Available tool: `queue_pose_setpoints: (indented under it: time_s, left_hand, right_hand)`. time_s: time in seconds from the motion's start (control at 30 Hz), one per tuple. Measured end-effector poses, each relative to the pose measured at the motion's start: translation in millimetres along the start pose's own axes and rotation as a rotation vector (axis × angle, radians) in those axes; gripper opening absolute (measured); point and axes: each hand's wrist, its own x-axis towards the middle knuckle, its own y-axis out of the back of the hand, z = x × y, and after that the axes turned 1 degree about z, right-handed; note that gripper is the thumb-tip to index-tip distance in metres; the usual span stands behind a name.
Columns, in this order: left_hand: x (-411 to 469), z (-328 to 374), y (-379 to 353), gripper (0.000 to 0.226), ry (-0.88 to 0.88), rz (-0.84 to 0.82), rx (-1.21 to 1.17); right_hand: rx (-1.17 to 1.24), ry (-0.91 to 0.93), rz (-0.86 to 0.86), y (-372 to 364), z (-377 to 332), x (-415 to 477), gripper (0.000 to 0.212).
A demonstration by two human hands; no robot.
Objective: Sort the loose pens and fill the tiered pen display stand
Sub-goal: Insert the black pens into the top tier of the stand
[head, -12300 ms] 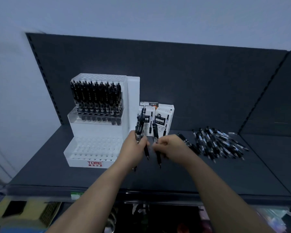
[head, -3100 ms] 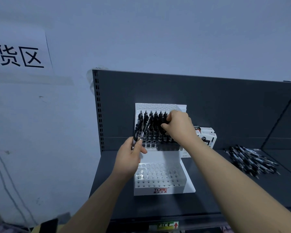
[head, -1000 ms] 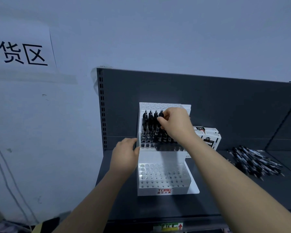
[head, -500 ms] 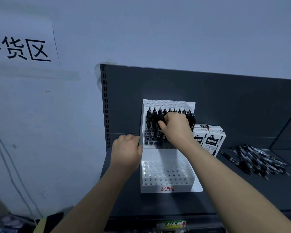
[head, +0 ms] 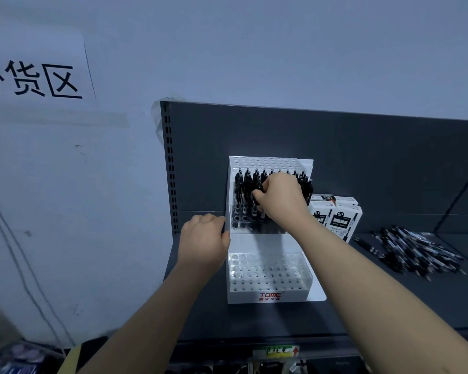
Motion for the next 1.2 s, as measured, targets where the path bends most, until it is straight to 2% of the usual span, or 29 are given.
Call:
queue_pose_setpoints:
  time_s: [0.1, 0.2, 0.3, 0.4, 0.57, 0.77, 0.87, 1.0, 1.1, 1.2]
  left_hand:
    - [-0.5, 1.0, 5.0, 0.03, 0.003, -0.03, 0.027]
    - [-1.4, 1.3, 8.8, 0.032, 0.0, -0.043, 0.041]
    - [-2.3, 1.7, 10.5, 0.032, 0.0, -0.05, 0.045]
    - [-1.7, 3.0, 12.1, 0.032, -0.006, -0.043, 0.035]
    - [-4.0, 14.4, 9.6, 0.034, -0.046, -0.053, 0.024]
    - [-12.3, 64.4, -18.0, 0.036, -0.17, -0.049, -0.047]
    - [-14.1, 103.3, -43.6, 0.046, -0.272, -0.055, -0.082]
    - [-10.3, 157.8, -84.0, 0.03, -0.373, -0.043, -0.036]
    - [-0.4, 205.4, -125.3, 0.014, -0.404, -0.126, 0.031]
    - [12.3, 255.2, -162.6, 0.014, -0.398, -0.238, 0.086]
  right_hand:
    - [0.048, -0.056, -0.005, 2.3, 0.0, 2.0, 0.031]
    - [-0.023, -0.048, 0.002, 1.7, -0.9, -2.2, 0.029]
    - [0.005, -0.025, 0.03, -0.4, -0.8, -5.7, 0.024]
    - [0.031, 0.015, 0.057, 2.1, 2.6, -11.1, 0.037]
    - [-0.049, 0.103, 0.149, 16.7, 31.6, -32.3, 0.026]
    - [-0.099, 0.022, 0.084, 28.5, 111.5, -66.1, 0.031]
    - [-0.146, -0.064, 0.029, 32.2, 166.6, -74.3, 0.026]
    - [-0.217, -0.161, -0.047, 43.4, 247.8, -73.7, 0.019]
    - [-0.243, -0.188, -0.111, 56.8, 308.7, -66.1, 0.015]
    - [-0.287, -0.184, -0.161, 64.9, 361.6, -57.1, 0.016]
